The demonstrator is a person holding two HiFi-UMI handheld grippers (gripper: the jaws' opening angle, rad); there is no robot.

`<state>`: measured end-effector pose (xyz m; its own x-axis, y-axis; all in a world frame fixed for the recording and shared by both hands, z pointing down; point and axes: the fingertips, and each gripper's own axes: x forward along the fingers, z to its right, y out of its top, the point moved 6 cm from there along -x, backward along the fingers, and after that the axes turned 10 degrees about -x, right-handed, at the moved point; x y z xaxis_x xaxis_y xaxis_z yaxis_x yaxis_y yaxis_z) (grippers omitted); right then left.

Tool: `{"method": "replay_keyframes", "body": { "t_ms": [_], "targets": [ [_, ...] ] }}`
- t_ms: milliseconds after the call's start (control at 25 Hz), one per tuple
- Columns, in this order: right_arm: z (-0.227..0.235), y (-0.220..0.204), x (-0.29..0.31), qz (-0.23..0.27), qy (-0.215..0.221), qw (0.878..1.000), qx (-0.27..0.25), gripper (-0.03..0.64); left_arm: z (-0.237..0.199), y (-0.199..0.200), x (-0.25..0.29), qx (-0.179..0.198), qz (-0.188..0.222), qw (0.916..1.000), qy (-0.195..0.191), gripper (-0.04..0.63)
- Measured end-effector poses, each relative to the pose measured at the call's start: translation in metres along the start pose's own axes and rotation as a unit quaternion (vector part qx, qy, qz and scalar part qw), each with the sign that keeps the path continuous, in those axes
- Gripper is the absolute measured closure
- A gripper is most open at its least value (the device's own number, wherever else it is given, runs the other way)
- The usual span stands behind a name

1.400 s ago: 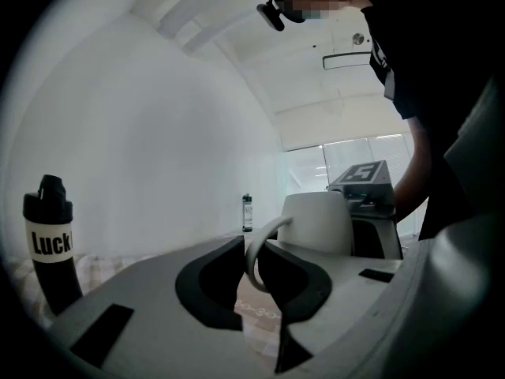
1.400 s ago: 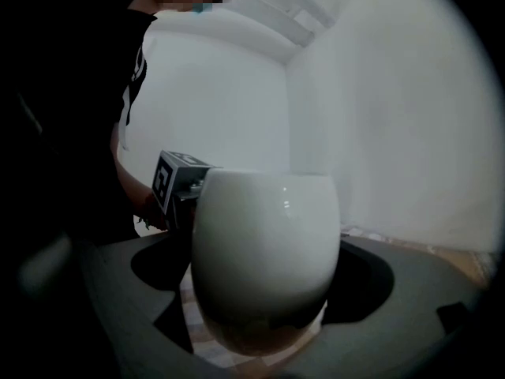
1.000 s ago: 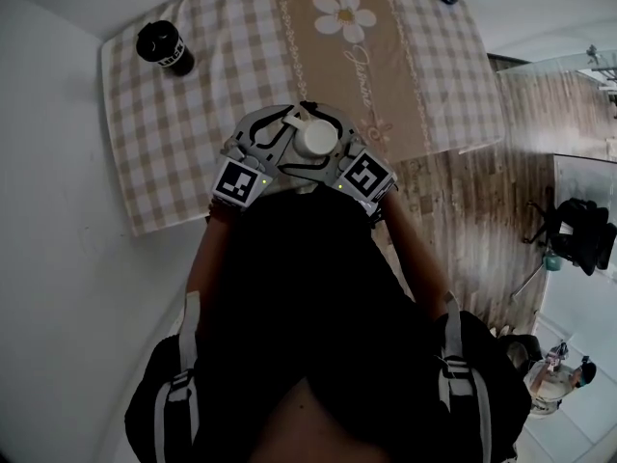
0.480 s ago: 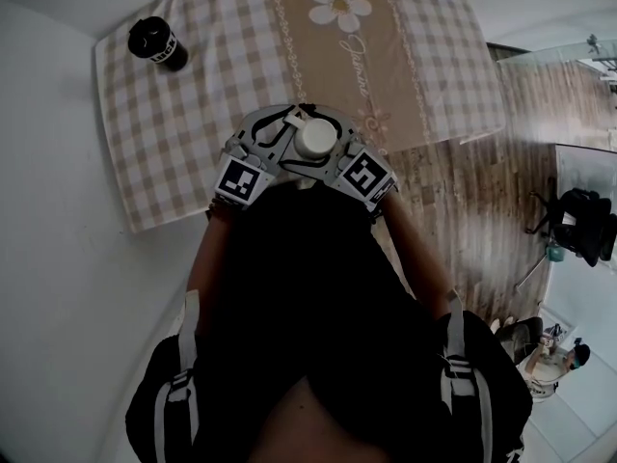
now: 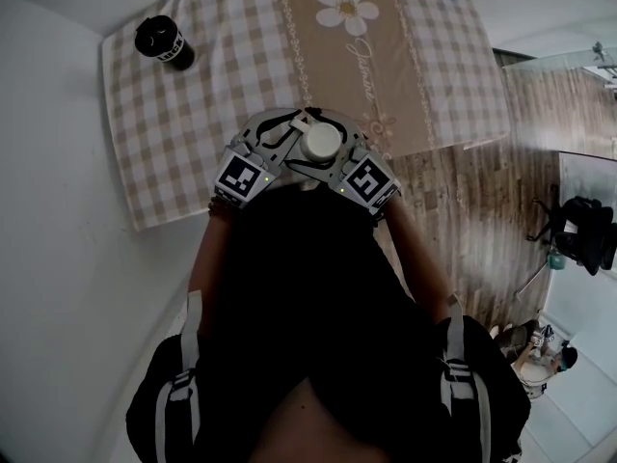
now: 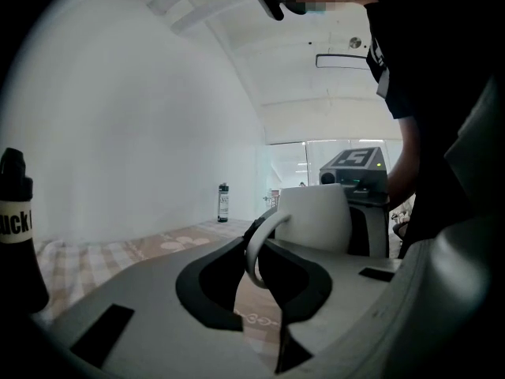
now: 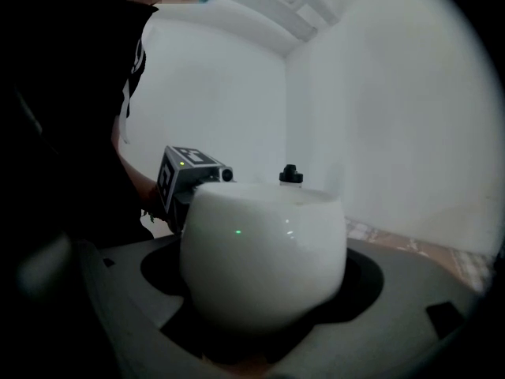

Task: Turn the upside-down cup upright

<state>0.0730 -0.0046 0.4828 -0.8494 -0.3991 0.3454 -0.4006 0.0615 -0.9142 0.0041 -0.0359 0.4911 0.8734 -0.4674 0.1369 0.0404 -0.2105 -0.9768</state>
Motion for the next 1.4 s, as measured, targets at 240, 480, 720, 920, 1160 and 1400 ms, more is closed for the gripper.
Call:
{"method": "replay_keyframes", "body": {
  "t_ms": [240, 480, 720, 920, 1160, 1400],
  "targets": [
    [-0.003, 0.003, 0.003, 0.016, 0.026, 0.999, 0.009, 0.213, -0.005, -0.004, -0.008, -0.056, -0.009, 0.9969, -0.054, 0.522],
    [-0.011, 0.007, 0.007, 0.028, 0.063, 0.998, 0.007, 0.215, -0.005, -0.007, -0.021, -0.053, -0.03, 0.9927, -0.104, 0.525],
    [-0.012, 0.0, 0.015, -0.002, 0.061, 0.998, -0.033, 0.215, -0.009, -0.014, -0.022, -0.023, -0.062, 0.9951, -0.074, 0.52],
    [-0.017, -0.009, 0.026, -0.037, 0.084, 0.993, -0.073, 0.215, -0.01, -0.031, -0.025, 0.013, -0.108, 0.9926, -0.054, 0.515],
    [-0.021, -0.011, 0.035, -0.035, 0.108, 0.99, -0.085, 0.215, -0.014, -0.039, -0.035, 0.008, -0.115, 0.9911, -0.068, 0.505],
    [-0.024, -0.014, 0.039, -0.03, 0.152, 0.984, -0.094, 0.215, -0.013, -0.046, -0.046, -0.03, -0.133, 0.9818, -0.132, 0.454]
  ]
}}
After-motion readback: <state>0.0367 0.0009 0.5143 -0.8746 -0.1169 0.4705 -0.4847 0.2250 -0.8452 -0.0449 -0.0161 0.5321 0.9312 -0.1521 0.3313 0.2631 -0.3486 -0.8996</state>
